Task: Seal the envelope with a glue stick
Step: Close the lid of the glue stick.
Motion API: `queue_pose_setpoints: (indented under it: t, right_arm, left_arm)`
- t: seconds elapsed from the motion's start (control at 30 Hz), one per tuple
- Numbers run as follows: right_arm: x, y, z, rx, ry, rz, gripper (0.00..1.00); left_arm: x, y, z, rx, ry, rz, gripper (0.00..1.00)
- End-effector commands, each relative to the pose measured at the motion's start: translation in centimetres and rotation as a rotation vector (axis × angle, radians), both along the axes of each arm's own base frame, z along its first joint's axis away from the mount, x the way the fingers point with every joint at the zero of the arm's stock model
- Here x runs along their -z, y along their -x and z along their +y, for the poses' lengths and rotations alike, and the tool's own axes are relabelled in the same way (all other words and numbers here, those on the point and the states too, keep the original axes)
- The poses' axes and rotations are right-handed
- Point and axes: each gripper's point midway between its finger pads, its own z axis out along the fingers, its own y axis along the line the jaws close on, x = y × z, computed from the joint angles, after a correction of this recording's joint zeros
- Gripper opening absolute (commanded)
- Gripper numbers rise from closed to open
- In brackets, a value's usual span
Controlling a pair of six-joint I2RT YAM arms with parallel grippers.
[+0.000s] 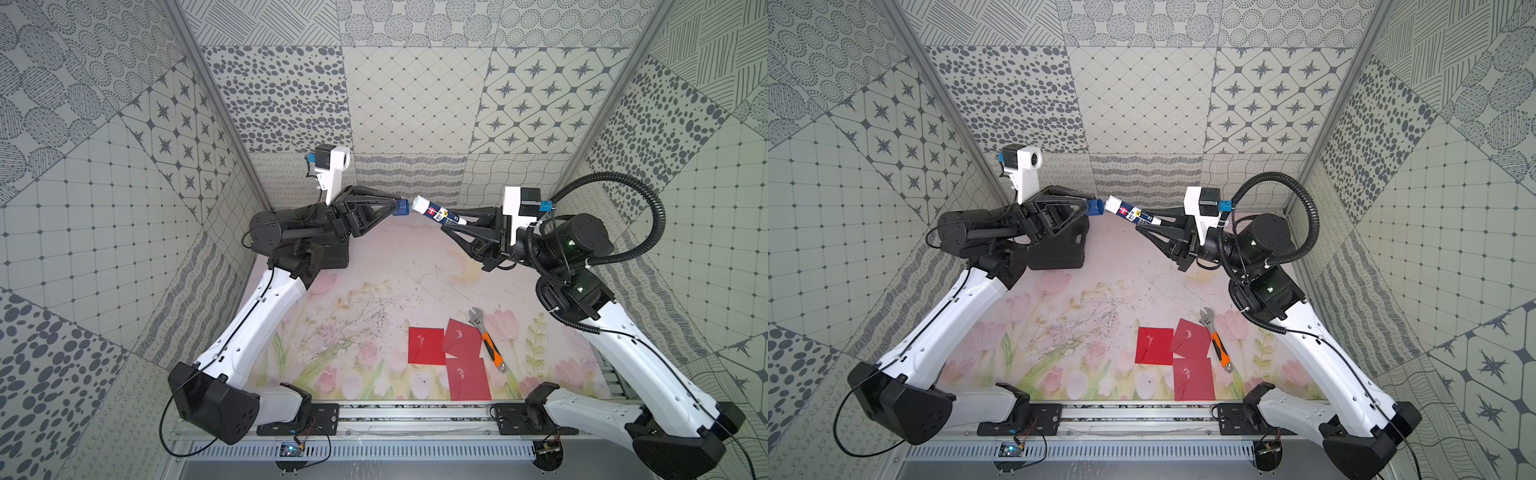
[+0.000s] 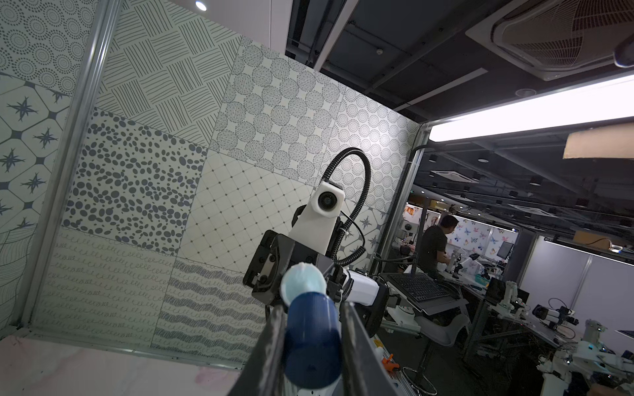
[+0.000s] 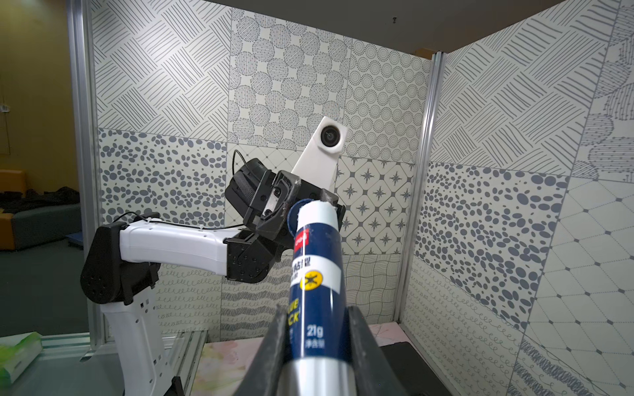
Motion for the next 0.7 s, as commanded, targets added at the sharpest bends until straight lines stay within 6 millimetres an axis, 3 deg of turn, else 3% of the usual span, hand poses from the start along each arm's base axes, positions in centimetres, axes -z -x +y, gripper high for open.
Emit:
queue_pose_setpoints:
  t: [0.0,0.47,0.67]
  right_arm:
    - [-1.6,1.0,-0.1,-0.012,-0.019,-0.058,0.13]
    - [-0.3,0.0,0.5,0.015,0.053,-0.015,0.09]
    - [0.5,-0.3,0.7,0.022,0.105,0.004,0.00]
  left_arm:
    - [-0.6,1.2,0.4,0.021,0.007,-0.073,0.07]
    - [-0.6,1.4,0.2,0.044,0.005,-0.072,0.07]
    - [0.3,1.4,-0.3,0.077,-0.043,-0.062,0.07]
